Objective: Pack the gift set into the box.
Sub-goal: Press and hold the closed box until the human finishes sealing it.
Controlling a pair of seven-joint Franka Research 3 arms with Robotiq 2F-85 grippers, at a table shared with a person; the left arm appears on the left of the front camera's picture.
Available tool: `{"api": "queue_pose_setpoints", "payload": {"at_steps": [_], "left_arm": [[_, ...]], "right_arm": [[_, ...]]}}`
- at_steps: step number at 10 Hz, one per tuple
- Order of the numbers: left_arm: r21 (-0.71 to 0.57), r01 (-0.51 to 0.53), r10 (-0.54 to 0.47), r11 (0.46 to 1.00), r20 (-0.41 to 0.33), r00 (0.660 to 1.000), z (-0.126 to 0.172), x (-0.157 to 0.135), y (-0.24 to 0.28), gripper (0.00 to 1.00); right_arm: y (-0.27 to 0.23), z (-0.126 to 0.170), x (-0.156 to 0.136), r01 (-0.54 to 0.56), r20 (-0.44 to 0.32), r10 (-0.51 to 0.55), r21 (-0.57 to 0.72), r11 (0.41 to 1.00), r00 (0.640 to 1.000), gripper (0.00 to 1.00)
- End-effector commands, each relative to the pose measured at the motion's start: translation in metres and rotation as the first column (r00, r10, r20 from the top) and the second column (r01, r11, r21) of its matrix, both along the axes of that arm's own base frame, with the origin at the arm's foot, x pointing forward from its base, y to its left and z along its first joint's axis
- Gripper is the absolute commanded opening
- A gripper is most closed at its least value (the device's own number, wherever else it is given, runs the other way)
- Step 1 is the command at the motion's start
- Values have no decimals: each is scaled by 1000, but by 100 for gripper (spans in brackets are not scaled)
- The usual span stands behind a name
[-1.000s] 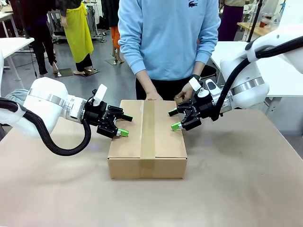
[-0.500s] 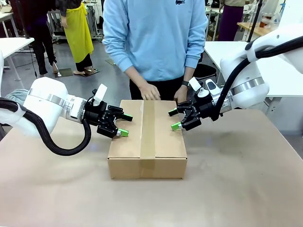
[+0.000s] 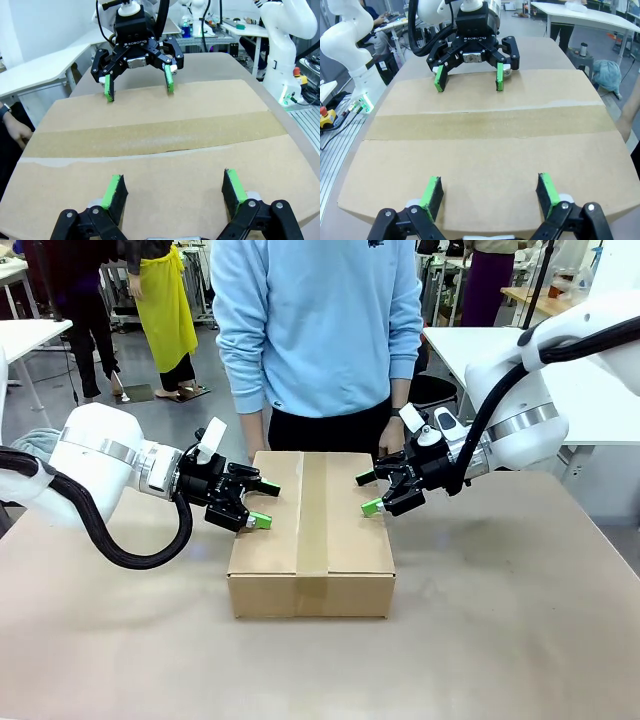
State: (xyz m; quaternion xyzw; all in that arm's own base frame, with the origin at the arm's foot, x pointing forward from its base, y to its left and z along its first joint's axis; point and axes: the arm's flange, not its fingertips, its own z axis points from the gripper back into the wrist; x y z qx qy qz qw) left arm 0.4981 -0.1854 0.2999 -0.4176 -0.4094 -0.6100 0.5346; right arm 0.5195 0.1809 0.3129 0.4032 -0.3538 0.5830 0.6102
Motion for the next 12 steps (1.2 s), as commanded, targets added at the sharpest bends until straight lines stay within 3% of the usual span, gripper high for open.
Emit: {"api": "queue_pose_setpoints", "payload": {"at_steps": [1,3,4,5,6,8,9,10,12], "left_arm": [[-47,62,-64,997,-55,996,11,-10,7,100],[-261,155,-177,953,-63,982,63,-42,58,100],[-410,124,-138,904,-6,990,89,-60,109,100],[-493,78,-63,866,47,997,98,-71,151,100],[-546,-1,38,838,56,998,96,-77,187,100],[-631,-54,118,774,60,991,76,-86,248,100],[-665,-60,112,744,35,993,57,-82,265,100],[-590,-49,92,806,43,995,102,-95,247,100],[-590,-49,92,806,43,995,102,-95,247,100]], "right_arm": [[-2,12,-12,-36,-21,36,23,999,999,100],[-39,56,-39,-65,15,64,238,969,998,100],[-82,79,-55,-55,50,38,407,912,998,100],[-124,86,-65,-9,53,-22,530,848,998,100],[-162,82,-71,92,44,-148,598,796,988,100],[-220,55,-85,231,16,-335,694,682,942,100],[-231,34,-83,313,-23,-404,671,672,915,100],[-220,81,-87,183,2,-240,642,744,971,100],[-220,81,-87,183,2,-240,642,744,971,100]]}}
